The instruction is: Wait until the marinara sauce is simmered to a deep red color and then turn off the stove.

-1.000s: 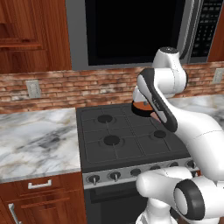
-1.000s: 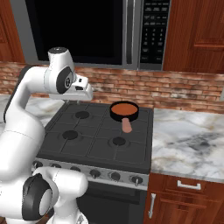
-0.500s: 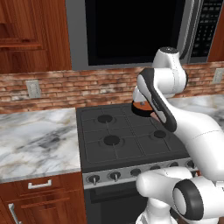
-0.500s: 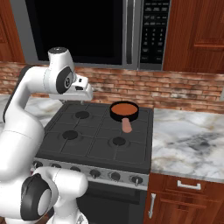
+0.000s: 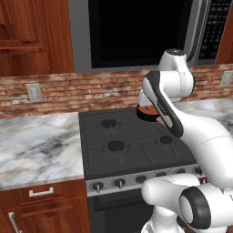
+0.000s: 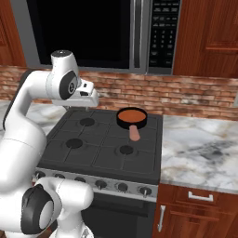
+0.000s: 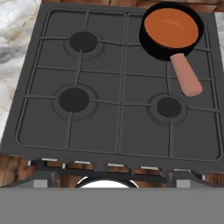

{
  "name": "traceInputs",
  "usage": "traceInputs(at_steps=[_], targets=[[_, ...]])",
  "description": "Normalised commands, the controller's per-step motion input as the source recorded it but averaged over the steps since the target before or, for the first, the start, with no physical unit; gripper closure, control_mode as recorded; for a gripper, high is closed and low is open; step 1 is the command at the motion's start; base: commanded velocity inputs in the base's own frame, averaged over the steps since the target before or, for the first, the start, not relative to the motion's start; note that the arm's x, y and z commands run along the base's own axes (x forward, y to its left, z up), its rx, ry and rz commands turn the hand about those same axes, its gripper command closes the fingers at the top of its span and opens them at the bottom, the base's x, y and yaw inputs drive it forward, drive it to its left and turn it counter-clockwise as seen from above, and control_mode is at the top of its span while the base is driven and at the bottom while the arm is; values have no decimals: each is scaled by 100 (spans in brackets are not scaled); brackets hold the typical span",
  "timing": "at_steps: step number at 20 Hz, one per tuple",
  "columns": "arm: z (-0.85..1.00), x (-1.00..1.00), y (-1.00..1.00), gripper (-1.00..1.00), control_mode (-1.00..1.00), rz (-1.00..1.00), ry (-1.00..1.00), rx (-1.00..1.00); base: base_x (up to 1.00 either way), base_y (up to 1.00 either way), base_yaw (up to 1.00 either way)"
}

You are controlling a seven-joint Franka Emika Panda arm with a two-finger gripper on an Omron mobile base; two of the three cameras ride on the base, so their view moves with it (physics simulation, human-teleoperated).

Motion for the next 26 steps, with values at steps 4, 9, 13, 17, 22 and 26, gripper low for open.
traceInputs(at_steps=[4, 9, 13, 17, 22, 26], targets=[[0, 0, 0, -100, 100, 0, 0, 0, -18, 8, -5], [0, 0, 0, -100, 100, 0, 0, 0, -33, 0, -3], [0, 0, 0, -100, 100, 0, 0, 0, -42, 0, -3], [0, 0, 0, -100, 100, 0, 0, 0, -39, 0, 0], [0, 0, 0, -100, 100, 0, 0, 0, -57, 0, -5], [0, 0, 0, -100, 100, 0, 0, 0, -32, 6, -9]])
